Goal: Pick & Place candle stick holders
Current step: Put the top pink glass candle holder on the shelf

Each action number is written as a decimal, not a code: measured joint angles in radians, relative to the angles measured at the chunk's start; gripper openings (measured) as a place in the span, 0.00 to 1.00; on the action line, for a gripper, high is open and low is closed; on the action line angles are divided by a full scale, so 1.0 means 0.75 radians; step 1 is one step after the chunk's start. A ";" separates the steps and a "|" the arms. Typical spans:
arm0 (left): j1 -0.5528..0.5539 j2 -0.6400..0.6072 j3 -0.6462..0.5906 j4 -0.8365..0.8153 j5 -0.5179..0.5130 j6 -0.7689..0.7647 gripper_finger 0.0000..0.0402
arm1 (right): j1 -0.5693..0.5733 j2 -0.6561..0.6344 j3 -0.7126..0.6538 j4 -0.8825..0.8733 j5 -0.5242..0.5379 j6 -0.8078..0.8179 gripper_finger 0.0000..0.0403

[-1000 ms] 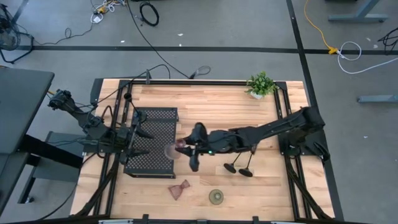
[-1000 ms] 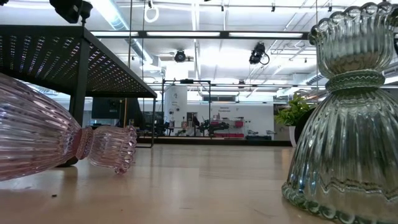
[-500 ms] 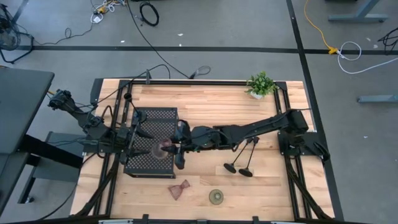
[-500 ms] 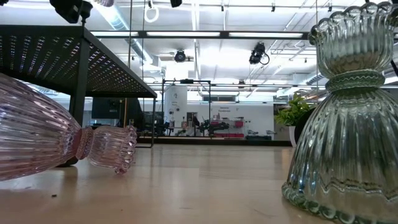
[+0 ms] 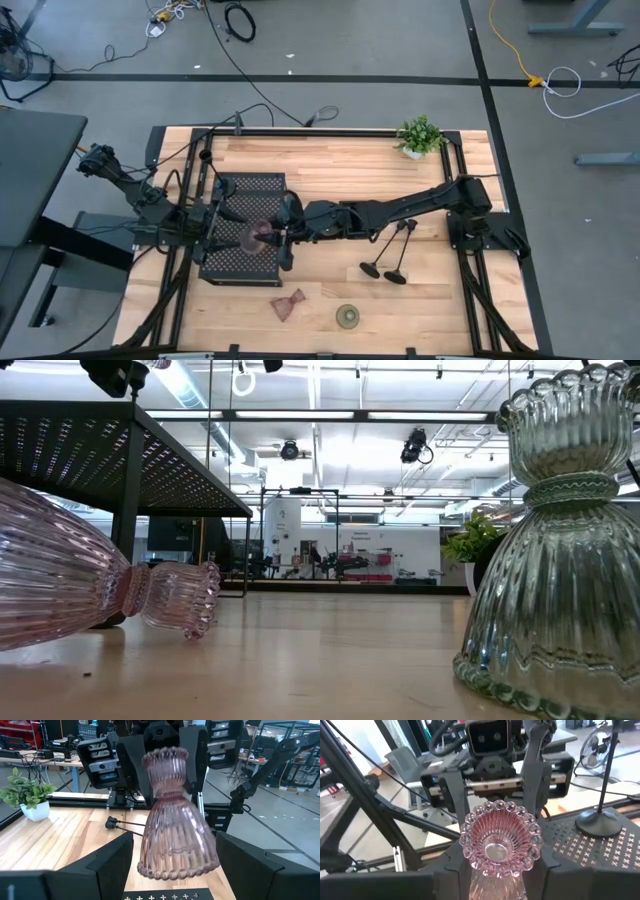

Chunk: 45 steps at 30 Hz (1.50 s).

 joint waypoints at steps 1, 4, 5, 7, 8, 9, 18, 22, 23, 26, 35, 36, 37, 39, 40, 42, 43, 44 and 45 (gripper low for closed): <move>0.000 0.000 0.000 0.000 0.000 0.000 0.71 | -0.002 0.003 0.000 0.014 -0.001 0.000 0.29; 0.000 0.000 0.000 0.000 0.000 0.000 0.71 | -0.009 0.007 0.000 0.016 -0.007 0.001 0.29; 0.000 0.000 0.000 0.000 0.000 0.000 0.71 | -0.009 0.008 0.000 0.016 -0.008 0.001 0.29; 0.000 0.000 0.000 0.001 0.000 0.000 0.71 | -0.010 0.028 0.001 0.059 -0.009 0.000 0.29; 0.000 0.000 0.000 0.001 0.000 -0.001 0.71 | -0.010 0.036 0.000 0.076 -0.012 -0.006 0.29; 0.000 0.000 0.000 0.001 0.000 -0.001 0.71 | -0.011 0.047 -0.001 0.091 -0.021 -0.010 0.29; 0.000 0.049 -0.001 0.018 -0.017 -0.014 0.71 | -0.055 0.100 -0.001 0.211 -0.078 0.002 0.29; 0.000 0.087 -0.001 0.032 -0.033 -0.024 0.71 | -0.057 0.100 -0.001 0.242 -0.082 -0.001 0.29; 0.000 0.094 -0.001 0.034 -0.045 -0.024 0.71 | -0.057 0.100 -0.001 0.238 -0.081 -0.004 0.29; -0.001 0.115 -0.001 0.068 -0.064 -0.023 0.71 | -0.057 0.100 -0.002 0.244 -0.077 -0.005 0.29; 0.000 0.186 -0.001 0.127 -0.077 -0.031 0.57 | -0.057 0.100 -0.002 0.233 -0.078 -0.020 0.29; 0.001 0.192 0.000 0.139 -0.077 -0.030 0.54 | -0.056 0.100 -0.002 0.230 -0.080 -0.021 0.29; 0.001 0.198 0.002 0.148 -0.079 -0.031 0.52 | -0.056 0.100 -0.002 0.226 -0.085 -0.025 0.29; 0.001 0.206 0.001 0.173 -0.078 -0.035 0.50 | -0.055 0.100 -0.002 0.225 -0.086 -0.034 0.29; 0.001 0.207 0.001 0.189 -0.079 -0.035 0.50 | -0.055 0.100 -0.002 0.230 -0.086 -0.035 0.29; 0.000 0.207 0.001 0.214 -0.079 -0.026 0.52 | -0.055 0.099 -0.002 0.242 -0.083 -0.035 0.29; 0.000 0.208 0.000 0.222 -0.079 -0.020 0.54 | -0.055 0.098 -0.002 0.243 -0.083 -0.035 0.29; 0.003 0.208 -0.001 0.226 -0.079 -0.017 0.55 | -0.055 0.097 -0.002 0.244 -0.083 -0.035 0.29; 0.009 0.208 -0.001 0.228 -0.080 -0.014 0.56 | -0.055 0.097 -0.002 0.244 -0.082 -0.035 0.29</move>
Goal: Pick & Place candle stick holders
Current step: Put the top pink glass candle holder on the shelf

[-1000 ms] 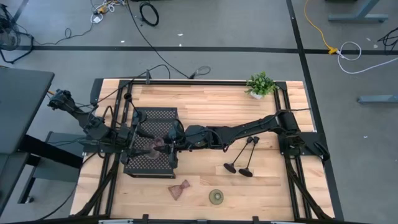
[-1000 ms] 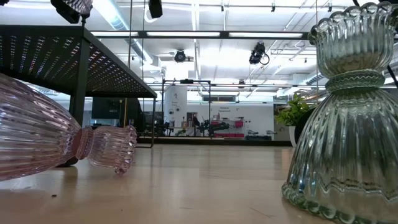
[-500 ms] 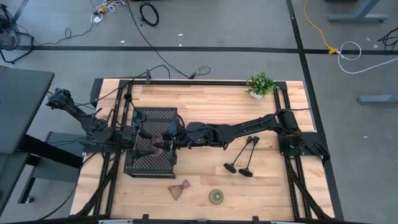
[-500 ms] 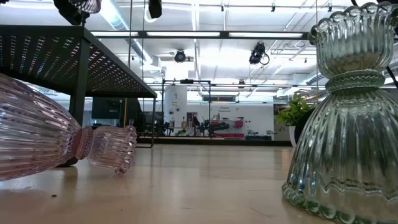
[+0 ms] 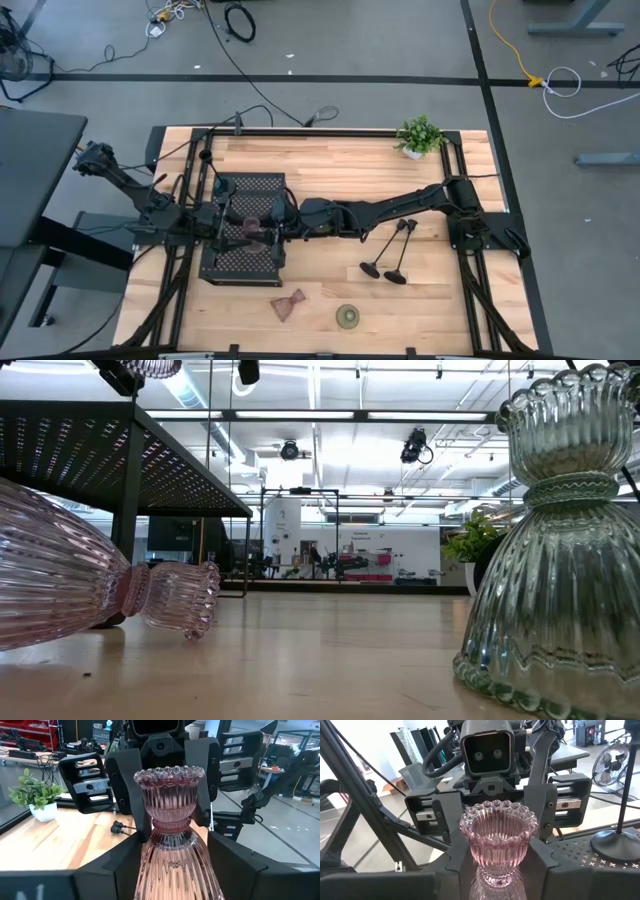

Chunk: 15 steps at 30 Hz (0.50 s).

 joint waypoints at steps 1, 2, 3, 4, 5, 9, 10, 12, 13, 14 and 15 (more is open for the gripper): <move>0.006 0.003 0.000 -0.001 -0.001 0.000 0.57 | 0.000 0.000 0.000 -0.001 0.000 0.001 0.29; 0.015 0.010 0.000 0.001 0.000 -0.003 0.58 | -0.001 0.000 0.000 -0.001 0.002 0.001 0.29; 0.023 0.018 0.000 0.007 0.001 -0.005 0.58 | -0.001 0.000 0.000 -0.002 0.004 0.001 0.29; 0.030 0.025 0.000 0.011 0.004 -0.005 0.58 | -0.002 0.000 0.000 -0.007 0.006 0.001 0.29; 0.034 0.032 0.000 0.013 0.007 -0.005 0.58 | -0.002 0.000 0.000 -0.010 0.006 0.000 0.29; 0.058 0.057 0.000 0.024 0.039 -0.010 0.59 | -0.001 0.000 0.000 -0.022 0.005 0.000 0.29; 0.063 0.061 0.000 0.023 0.038 -0.012 0.59 | -0.001 0.000 0.000 -0.029 0.006 0.000 0.29; 0.074 0.061 -0.001 0.027 0.041 -0.011 0.59 | -0.002 0.000 0.000 -0.030 0.008 -0.001 0.29; 0.081 0.061 -0.001 0.029 0.043 -0.012 0.59 | -0.003 0.000 0.000 -0.029 0.011 -0.001 0.29; 0.089 0.061 -0.001 0.033 0.046 -0.017 0.60 | -0.003 -0.001 0.000 -0.028 0.011 -0.001 0.29; 0.095 0.061 -0.001 0.035 0.052 -0.026 0.62 | -0.004 -0.001 0.000 -0.028 0.012 -0.003 0.29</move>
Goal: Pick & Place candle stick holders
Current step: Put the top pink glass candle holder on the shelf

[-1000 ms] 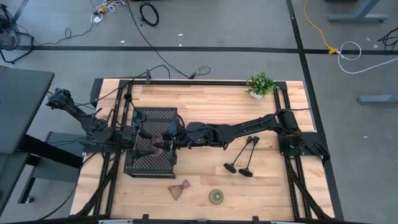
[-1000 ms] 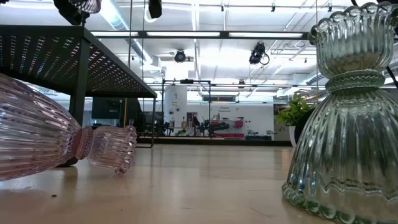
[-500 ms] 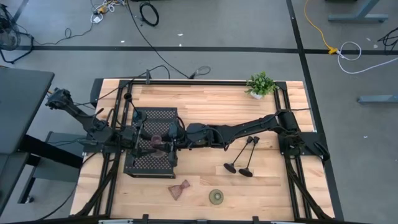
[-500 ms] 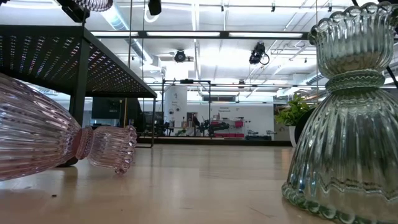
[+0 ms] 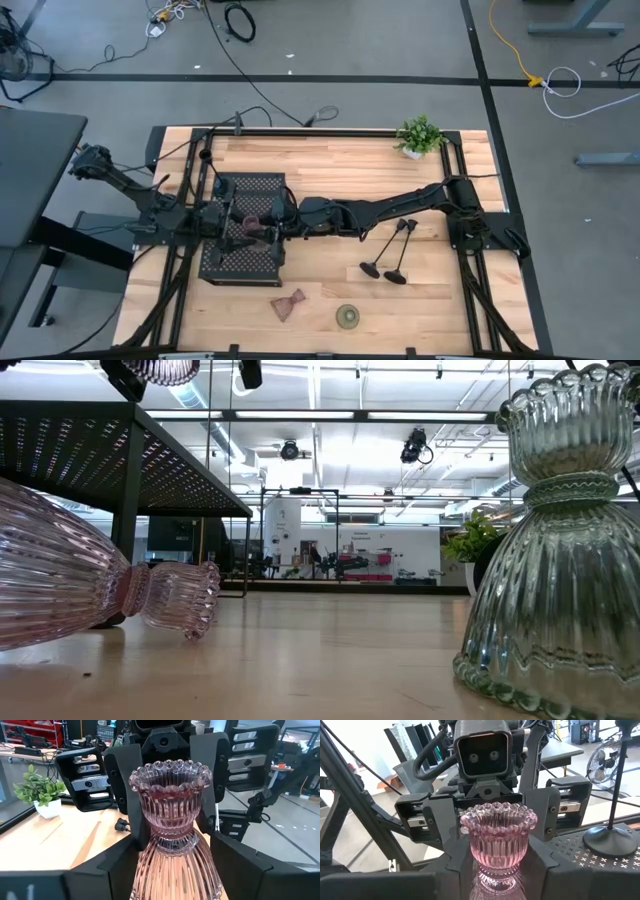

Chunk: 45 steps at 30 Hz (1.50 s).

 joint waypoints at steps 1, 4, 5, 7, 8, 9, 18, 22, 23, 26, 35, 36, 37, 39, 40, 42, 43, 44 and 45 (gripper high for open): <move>0.008 0.001 0.000 0.006 0.011 -0.010 0.63 | 0.000 0.000 0.000 0.003 -0.001 -0.002 0.29; 0.031 0.003 0.000 0.025 0.033 -0.017 0.69 | -0.001 0.000 0.000 0.018 -0.002 -0.006 0.29; 0.038 0.003 0.000 0.033 0.043 -0.018 0.72 | -0.001 0.000 0.001 0.021 -0.002 -0.007 0.29; 0.052 0.003 0.000 0.034 0.045 -0.019 0.75 | 0.000 0.000 0.002 0.020 -0.003 -0.008 0.29; 0.057 0.003 0.000 0.032 0.043 -0.020 0.76 | 0.001 0.000 0.002 0.015 -0.003 -0.010 0.29; 0.060 0.003 0.000 0.032 0.040 -0.020 0.77 | 0.001 0.000 0.002 0.008 -0.003 -0.011 0.29; 0.080 0.020 0.000 0.033 0.101 -0.059 0.52 | 0.001 0.000 0.002 -0.006 0.001 -0.031 0.28; 0.080 0.050 0.001 0.037 0.106 -0.059 0.52 | 0.002 0.000 0.000 -0.009 0.006 -0.033 0.28; 0.080 0.057 0.001 0.040 0.106 -0.059 0.52 | 0.002 0.000 0.000 -0.012 0.010 -0.034 0.28; 0.082 0.066 0.001 0.039 0.108 -0.058 0.52 | 0.003 0.000 -0.001 -0.027 0.014 -0.036 0.28; 0.084 0.067 0.001 0.040 0.107 -0.030 0.51 | 0.003 0.001 -0.001 0.013 0.018 -0.060 0.44; 0.084 0.070 0.003 0.044 0.123 -0.030 0.47 | 0.003 0.003 0.002 0.040 0.016 -0.064 0.49; 0.084 0.070 0.003 0.034 0.121 -0.032 0.40 | 0.001 0.003 0.002 0.057 0.019 -0.071 0.53; 0.084 0.076 -0.003 0.007 0.124 -0.040 0.29 | -0.001 0.000 0.005 0.091 0.010 -0.075 0.59; 0.084 0.075 -0.003 0.010 0.122 -0.041 0.30 | -0.002 -0.001 0.005 0.106 -0.003 -0.076 0.62; 0.084 0.071 0.001 0.034 0.118 -0.044 0.30 | -0.002 -0.001 0.005 0.120 -0.023 -0.076 0.66; 0.084 0.070 0.001 0.034 0.118 -0.045 0.30 | -0.001 -0.001 0.005 0.119 -0.024 -0.076 0.67; 0.083 0.071 0.001 0.029 0.120 -0.045 0.30 | -0.001 -0.008 0.005 0.103 -0.024 -0.077 0.67; 0.083 0.072 0.000 0.023 0.124 -0.047 0.30 | -0.001 -0.012 0.005 0.095 -0.022 -0.076 0.68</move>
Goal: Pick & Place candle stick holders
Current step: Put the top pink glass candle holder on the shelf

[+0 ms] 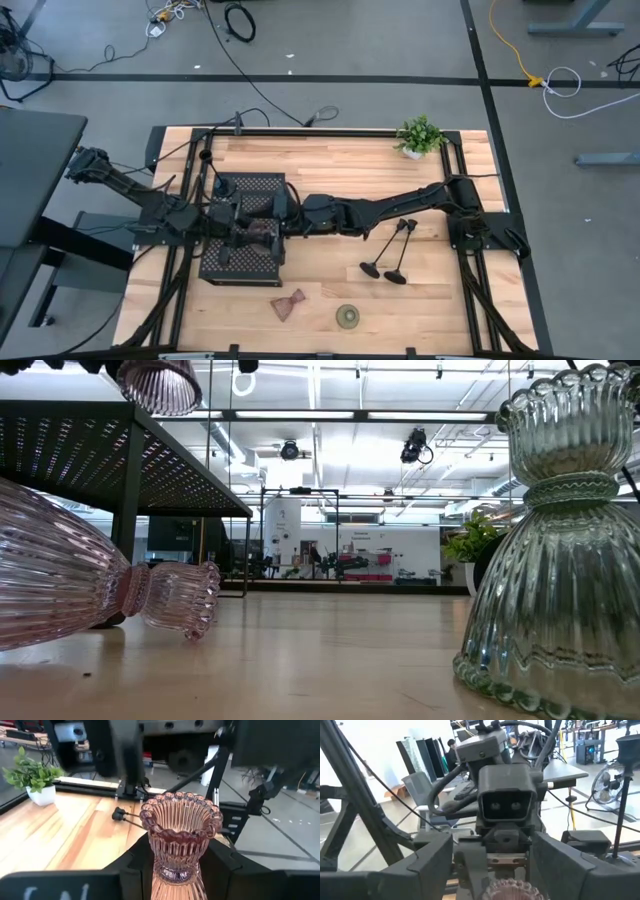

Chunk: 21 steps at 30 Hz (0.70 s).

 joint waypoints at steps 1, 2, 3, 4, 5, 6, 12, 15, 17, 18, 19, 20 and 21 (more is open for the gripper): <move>-0.001 -0.001 0.000 -0.001 0.002 -0.008 0.30 | 0.000 -0.003 0.000 -0.008 0.007 0.000 0.68; -0.001 -0.002 0.000 0.003 0.003 -0.011 0.30 | 0.000 -0.011 0.000 -0.032 0.018 -0.001 0.68; -0.001 -0.002 0.000 0.003 0.003 -0.017 0.30 | -0.001 -0.018 -0.001 -0.058 0.021 -0.004 0.68; -0.002 -0.002 0.000 -0.002 0.010 -0.024 0.30 | -0.001 -0.025 -0.001 -0.083 0.022 -0.006 0.68; -0.006 -0.002 0.000 -0.008 0.023 -0.032 0.30 | -0.001 -0.035 -0.001 -0.118 0.025 -0.008 0.67; -0.015 -0.002 0.000 -0.013 0.026 -0.042 0.30 | -0.002 -0.048 -0.001 -0.153 0.025 -0.010 0.67; -0.135 -0.016 0.000 -0.076 0.017 -0.097 0.30 | 0.003 -0.134 -0.001 -0.436 0.128 -0.031 0.64; -0.227 -0.043 0.000 -0.141 -0.055 -0.145 0.30 | 0.011 -0.162 -0.002 -0.553 0.193 -0.033 0.63; -0.295 -0.065 0.000 -0.196 -0.133 -0.175 0.30 | 0.016 -0.172 -0.002 -0.592 0.225 -0.034 0.62; -0.331 -0.075 0.000 -0.218 -0.172 -0.188 0.30 | 0.018 -0.177 -0.002 -0.619 0.236 -0.034 0.61; -0.368 -0.087 0.000 -0.239 -0.209 -0.200 0.30 | 0.021 -0.181 -0.002 -0.643 0.235 -0.034 0.61; -0.405 -0.098 0.000 -0.261 -0.249 -0.218 0.30 | 0.023 -0.181 -0.002 -0.654 0.235 -0.032 0.61; -0.444 -0.110 0.000 -0.280 -0.294 -0.229 0.30 | 0.026 -0.181 -0.002 -0.668 0.234 -0.025 0.60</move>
